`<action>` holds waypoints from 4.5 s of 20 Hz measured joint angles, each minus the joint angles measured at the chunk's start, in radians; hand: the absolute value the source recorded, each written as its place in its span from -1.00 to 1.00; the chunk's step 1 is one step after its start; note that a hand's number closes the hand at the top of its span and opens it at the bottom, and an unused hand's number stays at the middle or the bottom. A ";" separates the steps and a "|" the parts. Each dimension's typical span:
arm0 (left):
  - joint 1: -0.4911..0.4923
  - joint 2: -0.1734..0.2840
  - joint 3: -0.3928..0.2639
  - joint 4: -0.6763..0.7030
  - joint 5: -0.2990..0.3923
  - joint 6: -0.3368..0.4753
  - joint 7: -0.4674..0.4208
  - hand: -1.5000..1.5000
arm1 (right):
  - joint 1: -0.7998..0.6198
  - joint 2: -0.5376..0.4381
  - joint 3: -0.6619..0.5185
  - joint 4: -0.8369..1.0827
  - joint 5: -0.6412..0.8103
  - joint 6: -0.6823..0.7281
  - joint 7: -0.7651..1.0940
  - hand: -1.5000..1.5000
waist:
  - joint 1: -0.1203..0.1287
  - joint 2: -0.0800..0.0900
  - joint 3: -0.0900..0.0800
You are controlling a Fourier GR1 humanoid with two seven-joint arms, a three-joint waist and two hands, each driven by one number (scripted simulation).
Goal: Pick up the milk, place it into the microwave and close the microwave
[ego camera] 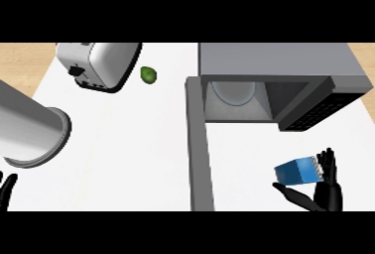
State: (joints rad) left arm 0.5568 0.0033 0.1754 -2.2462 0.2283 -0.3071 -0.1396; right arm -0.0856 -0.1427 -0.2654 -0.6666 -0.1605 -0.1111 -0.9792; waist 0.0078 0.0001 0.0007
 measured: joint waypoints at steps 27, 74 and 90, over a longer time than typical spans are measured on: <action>0.000 0.014 0.057 0.067 0.016 -0.044 -0.062 -1.00 | -0.140 0.004 0.166 -0.107 -0.041 0.386 0.135 1.00 | 0.001 -0.001 -0.001; -0.043 0.058 0.314 0.192 0.167 -0.227 -0.033 -1.00 | -0.488 0.129 0.308 -0.211 0.023 -0.257 0.582 1.00 | 0.013 0.004 0.000; -0.131 0.072 0.329 0.278 0.143 -0.255 -0.036 -1.00 | -0.817 0.077 0.153 0.353 0.077 -0.314 0.210 1.00 | 0.043 0.017 0.001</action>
State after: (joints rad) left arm 0.4254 0.0755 0.5041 -1.9678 0.3717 -0.5618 -0.1759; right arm -0.9023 -0.0656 -0.1125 -0.3132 -0.0838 -0.4247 -0.7695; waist 0.0508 0.0176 0.0013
